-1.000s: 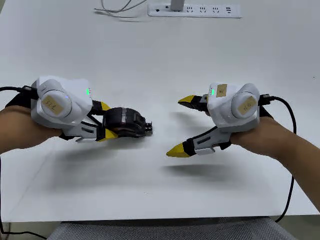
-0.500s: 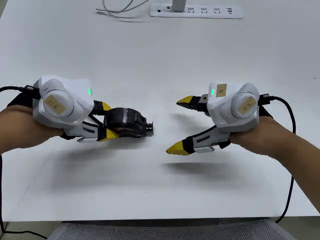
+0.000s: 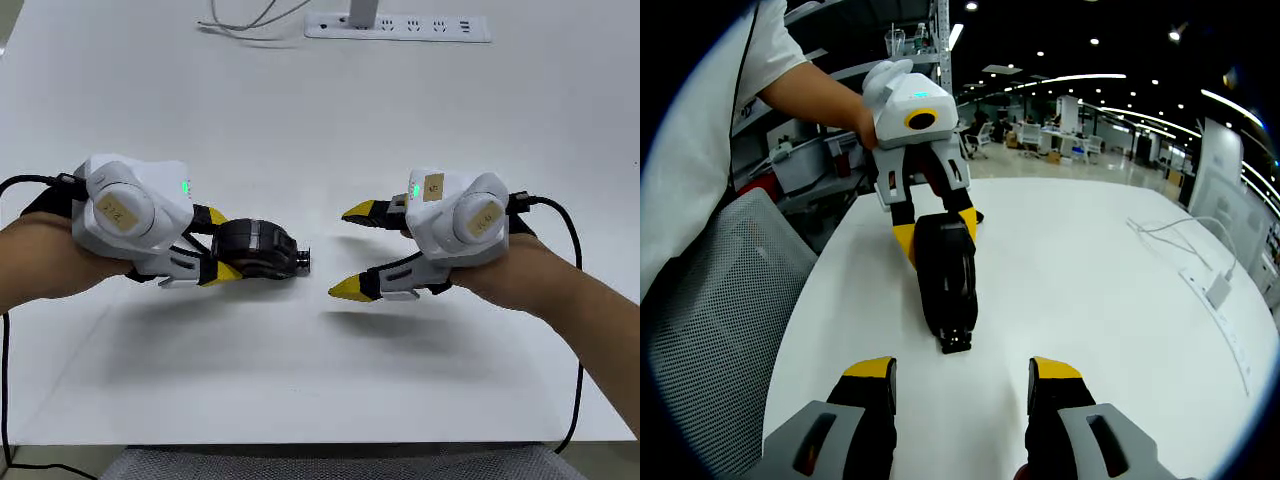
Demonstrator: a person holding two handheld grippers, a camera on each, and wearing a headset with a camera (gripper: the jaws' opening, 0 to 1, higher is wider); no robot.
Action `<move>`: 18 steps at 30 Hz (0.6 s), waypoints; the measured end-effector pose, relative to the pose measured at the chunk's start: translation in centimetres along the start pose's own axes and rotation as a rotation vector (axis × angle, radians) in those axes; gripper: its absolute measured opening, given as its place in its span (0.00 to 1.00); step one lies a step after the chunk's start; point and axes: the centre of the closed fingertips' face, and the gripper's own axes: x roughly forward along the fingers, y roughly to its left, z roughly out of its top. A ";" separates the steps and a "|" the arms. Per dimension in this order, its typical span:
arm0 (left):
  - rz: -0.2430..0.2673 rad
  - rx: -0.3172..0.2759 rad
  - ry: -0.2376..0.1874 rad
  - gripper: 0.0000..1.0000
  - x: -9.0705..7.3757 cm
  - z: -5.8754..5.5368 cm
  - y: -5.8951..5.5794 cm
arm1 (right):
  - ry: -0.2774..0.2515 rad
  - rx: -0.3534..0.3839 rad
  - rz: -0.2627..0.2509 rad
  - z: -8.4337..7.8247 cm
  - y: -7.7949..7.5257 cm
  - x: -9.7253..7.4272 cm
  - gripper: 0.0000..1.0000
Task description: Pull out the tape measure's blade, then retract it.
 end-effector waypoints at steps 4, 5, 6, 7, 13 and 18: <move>0.001 -0.003 0.000 0.26 0.0 0.0 0.0 | -0.001 -0.030 0.015 0.2 0.1 0.8 0.41; 0.001 -0.003 0.001 0.26 0.0 0.0 0.0 | -0.003 -0.035 0.018 0.2 0.1 0.9 0.39; 0.002 -0.001 0.001 0.26 0.0 0.0 0.0 | -0.004 -0.039 0.021 0.3 0.1 1.2 0.37; 0.001 -0.003 0.000 0.26 0.0 0.0 0.0 | -0.003 -0.042 0.021 0.3 0.1 1.4 0.36; 0.002 -0.005 0.003 0.26 0.0 0.0 0.0 | -0.011 -0.068 0.041 0.7 0.1 2.4 0.29; 0.003 -0.009 0.003 0.26 0.0 -0.1 0.0 | -0.012 -0.074 0.064 0.7 0.3 3.3 0.24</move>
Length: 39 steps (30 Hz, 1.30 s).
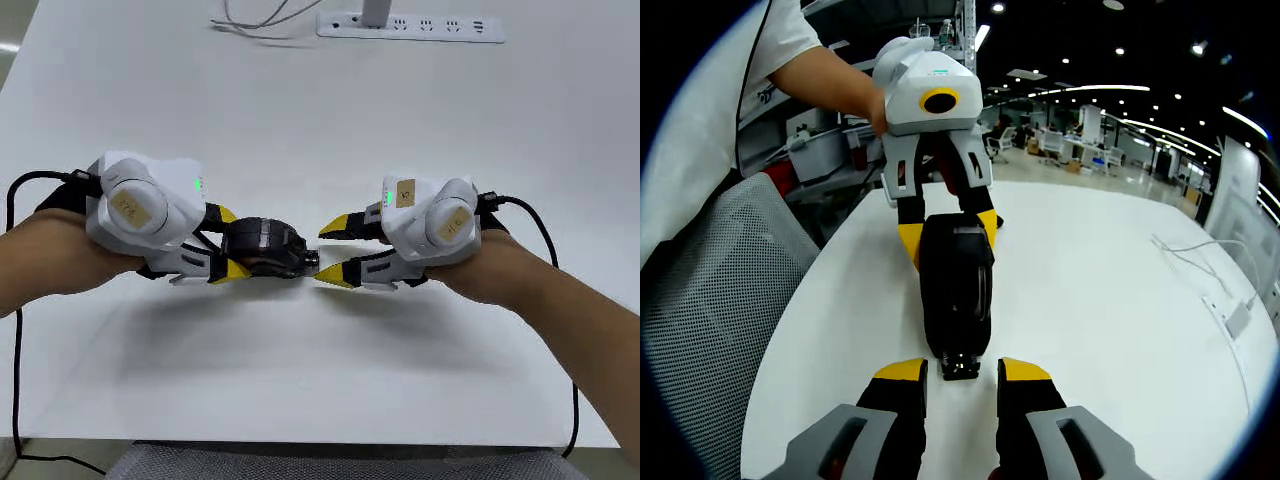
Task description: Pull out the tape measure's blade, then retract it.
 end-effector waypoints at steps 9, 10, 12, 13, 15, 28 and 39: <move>-0.001 -0.002 0.002 0.26 0.0 0.0 0.0 | 0.004 -0.011 0.022 -0.3 0.2 0.9 0.18; -0.001 -0.002 0.003 0.26 0.0 0.0 0.0 | 0.006 -0.015 0.024 -0.4 0.2 1.1 0.17; 0.000 -0.001 0.005 0.26 0.0 0.0 0.0 | 0.007 -0.020 0.027 -0.4 0.3 1.2 0.16; 0.000 -0.001 0.006 0.26 0.0 0.0 0.0 | 0.006 -0.019 0.030 -0.4 0.4 1.3 0.15; 0.001 -0.002 0.006 0.26 0.0 0.0 0.0 | 0.009 -0.027 0.025 -0.5 0.3 1.4 0.14; 0.007 -0.011 0.007 0.26 0.1 0.0 0.0 | 0.013 -0.032 0.020 -0.8 0.1 1.5 0.12; 0.037 -0.025 -0.002 0.26 0.0 0.0 0.0 | 0.019 -0.024 0.018 -0.8 0.1 1.5 0.11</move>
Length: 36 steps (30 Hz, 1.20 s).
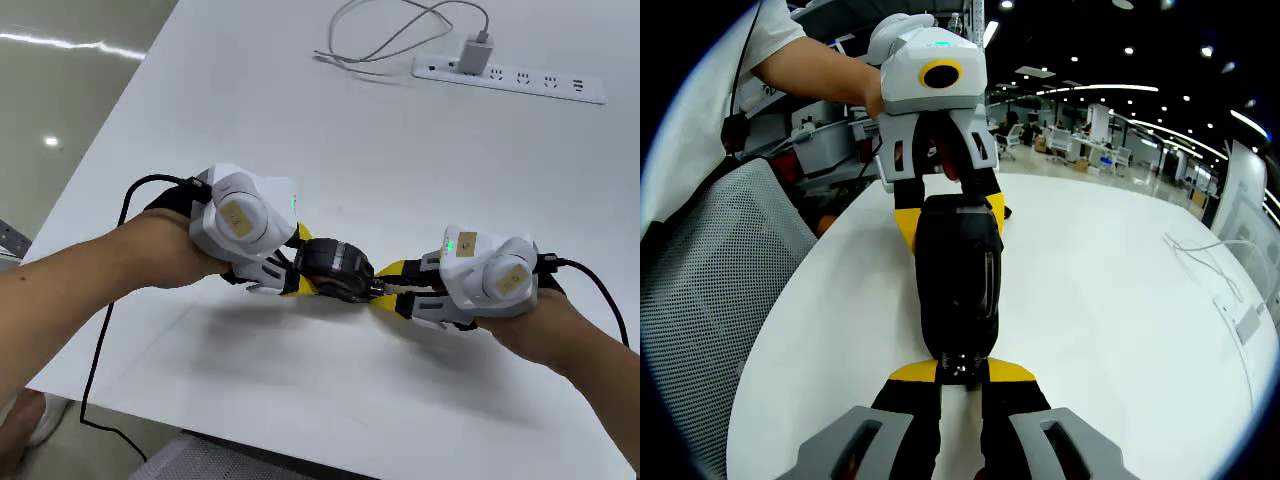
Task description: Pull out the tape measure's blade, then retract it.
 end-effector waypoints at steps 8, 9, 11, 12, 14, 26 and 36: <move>0.004 0.000 -0.003 0.26 0.0 -0.1 0.1 | 0.016 0.000 -0.015 0.1 0.0 0.0 0.10; 0.001 -0.001 -0.003 0.25 0.0 -0.1 0.1 | 0.017 0.003 -0.017 0.0 0.0 0.0 0.10; -0.002 -0.003 -0.004 0.26 0.0 -0.1 0.1 | 0.019 0.002 -0.016 0.1 -0.1 0.0 0.10; -0.003 -0.003 -0.004 0.25 0.0 -0.1 0.1 | 0.022 0.002 -0.016 0.1 -0.1 0.0 0.10; -0.001 -0.004 -0.005 0.25 0.0 0.0 0.1 | 0.024 0.002 -0.021 0.1 -0.1 0.0 0.10; 0.003 -0.015 -0.020 0.25 0.0 0.0 0.1 | 0.029 0.000 -0.034 0.0 -0.3 0.0 0.09; 0.002 -0.003 -0.019 0.25 0.1 0.0 0.2 | 0.031 -0.007 -0.027 -0.2 -0.3 -0.1 0.09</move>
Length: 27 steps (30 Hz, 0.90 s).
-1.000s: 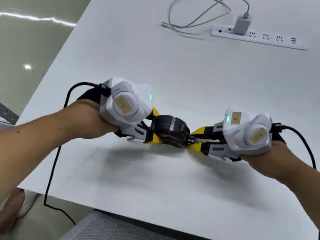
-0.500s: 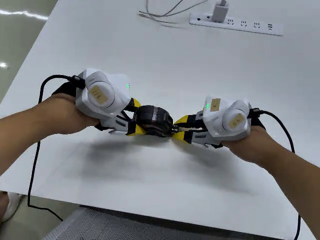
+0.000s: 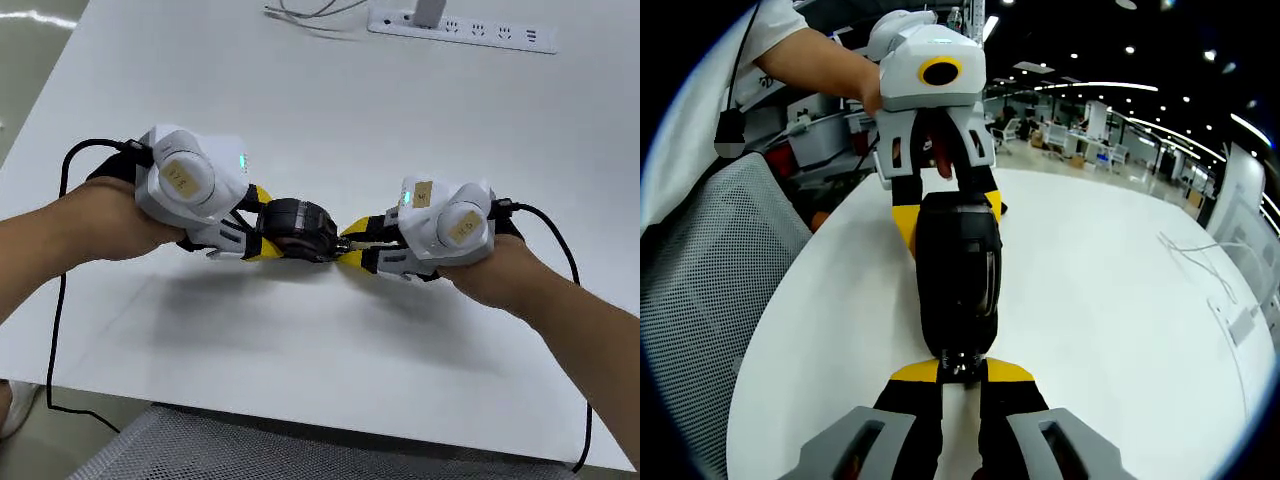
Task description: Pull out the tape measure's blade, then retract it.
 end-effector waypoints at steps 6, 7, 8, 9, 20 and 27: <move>-0.004 0.001 -0.006 0.25 0.1 0.0 0.0 | 0.002 -0.003 0.001 -0.1 -0.1 -0.1 0.09; -0.004 0.000 -0.007 0.25 0.1 0.0 0.0 | 0.003 0.000 0.001 -0.2 -0.1 -0.2 0.09; -0.004 0.000 -0.008 0.25 0.1 0.0 0.0 | 0.005 0.001 0.001 -0.3 -0.1 -0.3 0.09; -0.003 0.000 -0.008 0.25 0.1 0.1 0.0 | 0.010 -0.001 0.000 -0.5 -0.1 -0.5 0.09; -0.004 -0.003 -0.012 0.25 0.0 0.0 -0.1 | 0.016 0.003 -0.014 -1.0 -0.2 -1.4 0.09; -0.004 -0.012 -0.015 0.25 0.0 0.0 -0.1 | 0.023 -0.001 -0.021 -1.4 -0.4 -2.2 0.09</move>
